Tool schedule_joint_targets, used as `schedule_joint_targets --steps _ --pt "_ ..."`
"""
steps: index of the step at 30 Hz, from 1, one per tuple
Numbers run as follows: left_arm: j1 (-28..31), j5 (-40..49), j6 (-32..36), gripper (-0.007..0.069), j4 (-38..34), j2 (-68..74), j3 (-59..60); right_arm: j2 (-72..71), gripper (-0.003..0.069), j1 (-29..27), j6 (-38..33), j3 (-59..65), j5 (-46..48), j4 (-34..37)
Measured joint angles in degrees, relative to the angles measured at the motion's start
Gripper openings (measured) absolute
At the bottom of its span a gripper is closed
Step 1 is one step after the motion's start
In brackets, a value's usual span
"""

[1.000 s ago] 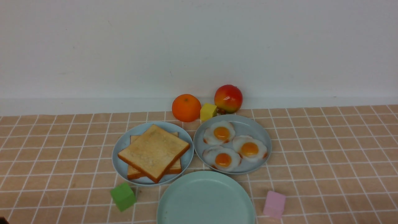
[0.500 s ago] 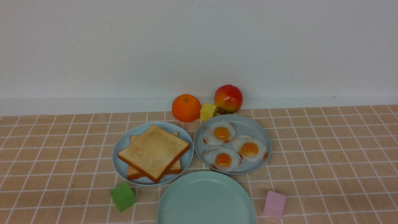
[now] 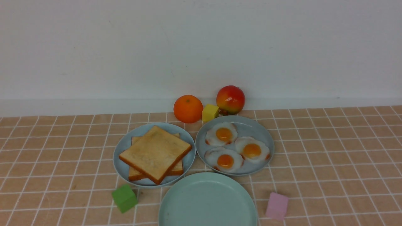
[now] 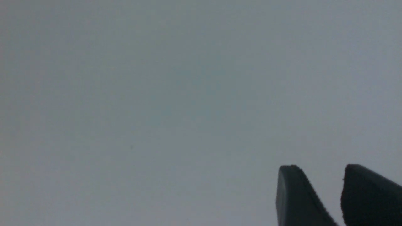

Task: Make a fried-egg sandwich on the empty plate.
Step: Use the left arm to grab a slice of bread

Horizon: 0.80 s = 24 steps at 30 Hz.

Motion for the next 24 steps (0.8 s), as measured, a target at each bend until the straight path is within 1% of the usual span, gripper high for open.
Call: schedule_joint_targets --steps 2,6,8,9,10,13,14,16,19,20,21,22,23,24 --pt "0.0 12.51 -1.4 0.0239 0.0 6.94 -5.55 5.91 0.0239 0.0 0.0 -4.57 7.45 -0.67" --pt "0.0 26.31 -1.67 0.0239 0.3 18.41 -8.87 14.95 0.0239 0.0 0.0 -7.3 16.41 -2.8" --pt "0.0 29.28 -1.67 0.0239 1.2 23.89 -9.01 18.93 0.0239 0.0 0.0 -7.3 20.44 -2.82" --pt "0.0 30.2 -1.85 0.0239 1.87 28.2 -9.01 21.42 0.0239 0.0 0.05 -7.3 22.71 -1.61" --pt "0.0 30.36 -1.86 0.0239 1.87 28.82 -9.01 21.74 0.0239 0.0 0.05 -7.3 23.45 -1.31" --pt "0.0 30.8 -1.96 0.0239 -1.0 38.2 -9.17 26.72 0.0239 0.0 -0.73 -7.3 30.32 4.94" --pt "0.0 31.33 -1.09 0.0239 -3.21 42.15 -9.59 28.59 0.0239 0.0 -2.47 -7.3 33.19 7.68" --pt "0.0 32.89 2.7 0.0239 -6.65 46.99 -10.9 31.56 0.0239 0.0 -7.11 -7.3 37.86 12.57" --pt "0.0 36.49 10.55 0.0239 -13.66 53.97 -14.92 35.02 0.0239 0.0 -15.0 -7.3 42.67 19.23" --pt "0.0 36.95 11.14 0.0239 -14.82 54.93 -15.22 35.22 0.0239 0.0 -15.49 -7.3 42.9 19.69" --pt "0.0 38.23 15.27 0.0239 -18.36 57.76 -17.35 36.37 0.0239 0.0 -18.51 -7.3 43.79 22.51" --pt "0.0 38.73 16.94 0.0239 -20.14 59.13 -17.94 36.74 0.0239 0.0 -19.58 -7.3 44.05 23.59" --pt "-0.05 39.64 21.12 0.0239 -25.0 63.07 -20.57 37.39 0.0239 0.0 -21.9 -7.3 44.11 26.2" --pt "-0.05 39.73 21.49 0.0239 -25.93 63.9 -20.8 37.44 0.024 0.0 -22.32 -7.34 44.11 26.63"
